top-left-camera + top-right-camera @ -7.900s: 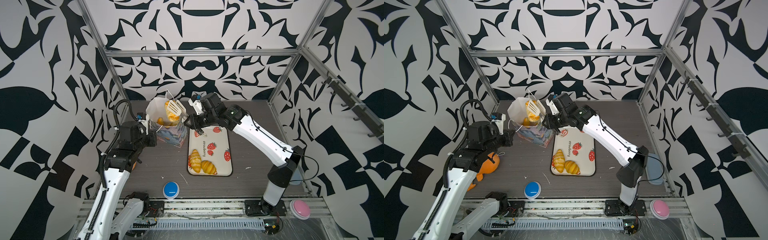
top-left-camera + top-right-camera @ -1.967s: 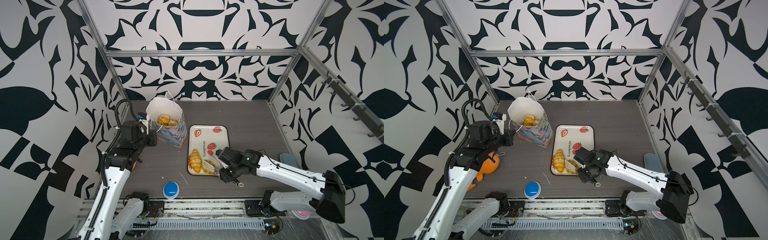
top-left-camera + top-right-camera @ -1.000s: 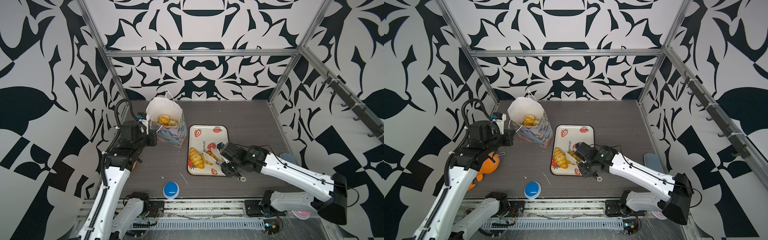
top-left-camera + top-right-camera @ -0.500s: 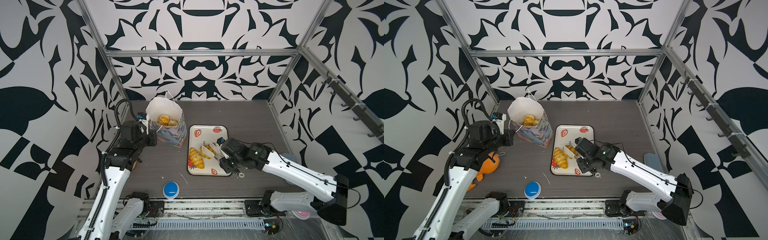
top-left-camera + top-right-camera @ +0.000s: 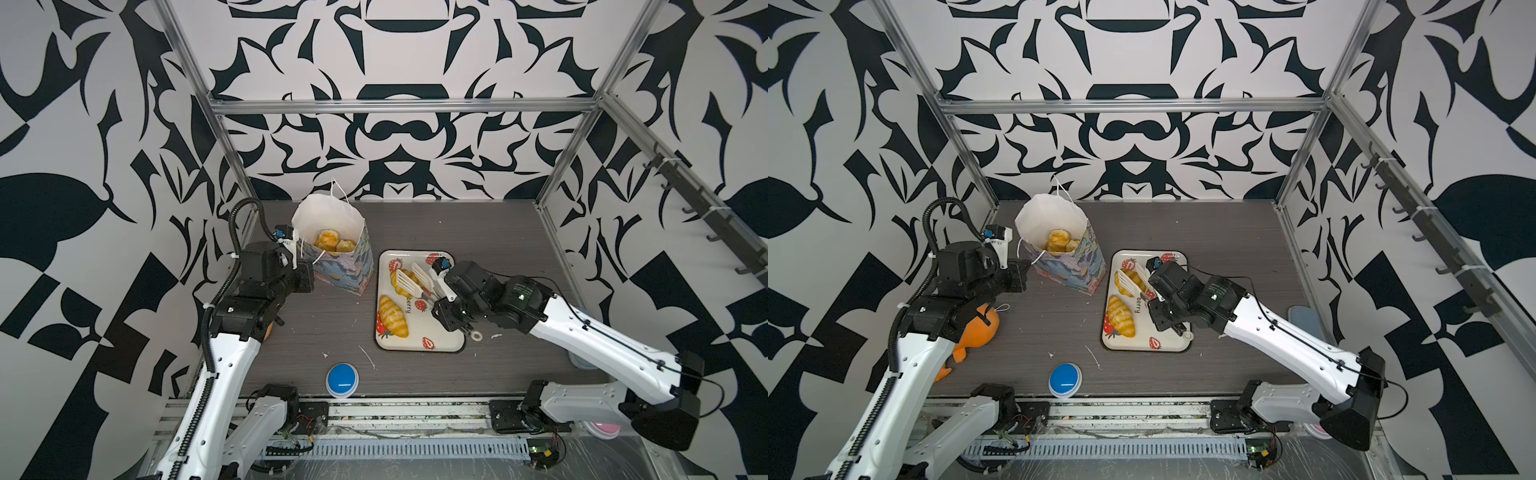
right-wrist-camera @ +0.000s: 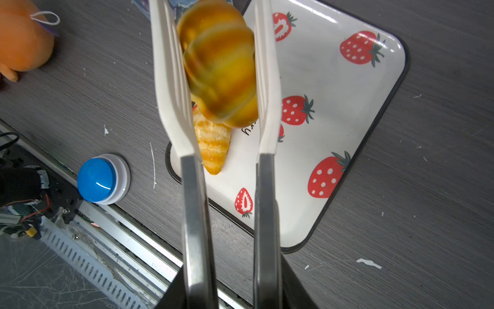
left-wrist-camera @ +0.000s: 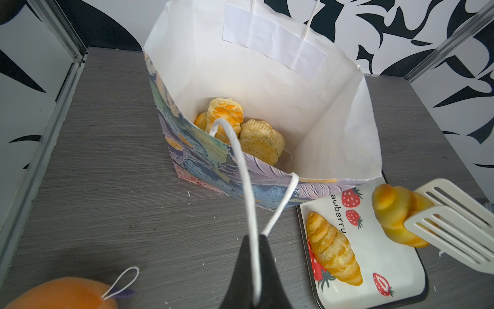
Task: Place the fake bread into the paper bag
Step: 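Close the tongs on the striped bun and lift it off the tray, then carry the striped bun in the tongs over the bag opening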
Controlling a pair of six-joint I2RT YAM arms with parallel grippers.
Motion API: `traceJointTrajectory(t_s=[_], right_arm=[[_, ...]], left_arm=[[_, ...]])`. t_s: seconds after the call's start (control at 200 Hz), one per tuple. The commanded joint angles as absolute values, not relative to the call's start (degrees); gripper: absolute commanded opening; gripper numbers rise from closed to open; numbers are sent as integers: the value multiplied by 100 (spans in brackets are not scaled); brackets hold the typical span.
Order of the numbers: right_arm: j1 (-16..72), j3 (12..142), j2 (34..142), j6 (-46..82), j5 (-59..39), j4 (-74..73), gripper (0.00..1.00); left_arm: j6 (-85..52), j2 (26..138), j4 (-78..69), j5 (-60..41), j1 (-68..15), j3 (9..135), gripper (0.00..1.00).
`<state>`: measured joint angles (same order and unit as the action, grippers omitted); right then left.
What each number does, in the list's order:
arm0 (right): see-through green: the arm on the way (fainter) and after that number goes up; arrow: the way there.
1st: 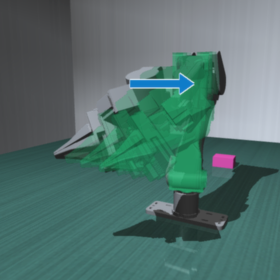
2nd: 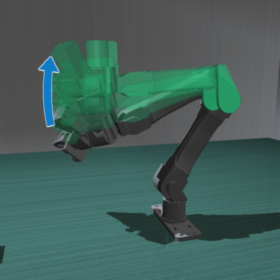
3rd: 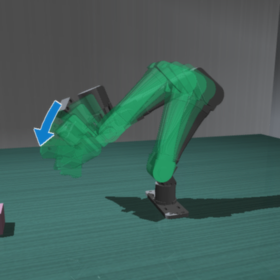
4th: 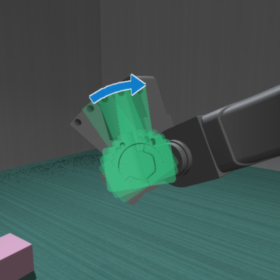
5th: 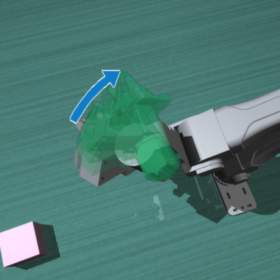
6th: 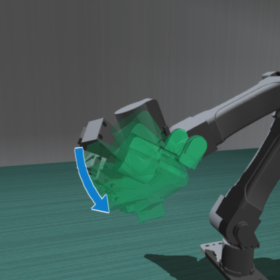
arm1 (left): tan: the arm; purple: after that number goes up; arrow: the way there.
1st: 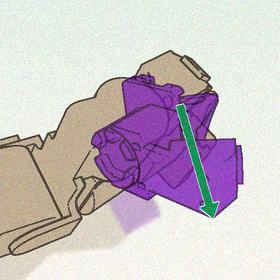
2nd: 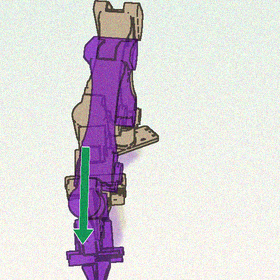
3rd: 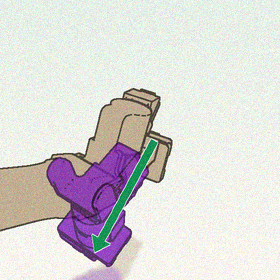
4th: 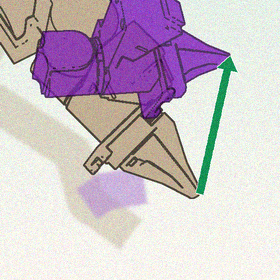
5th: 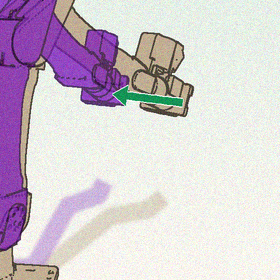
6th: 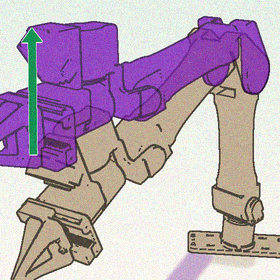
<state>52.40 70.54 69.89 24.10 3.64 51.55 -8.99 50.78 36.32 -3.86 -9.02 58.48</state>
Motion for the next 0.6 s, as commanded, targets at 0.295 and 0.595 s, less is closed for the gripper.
traceJointTrajectory(t_s=[0.295,0.595], right_arm=[[5130,8242,7221,2097,370,4544,42],[5063,9150,7567,1868,233,4659,41]], left_arm=[[-903,4996,3737,-382,-887,5754,5],[-902,5007,3740,-387,-883,5761,5]])
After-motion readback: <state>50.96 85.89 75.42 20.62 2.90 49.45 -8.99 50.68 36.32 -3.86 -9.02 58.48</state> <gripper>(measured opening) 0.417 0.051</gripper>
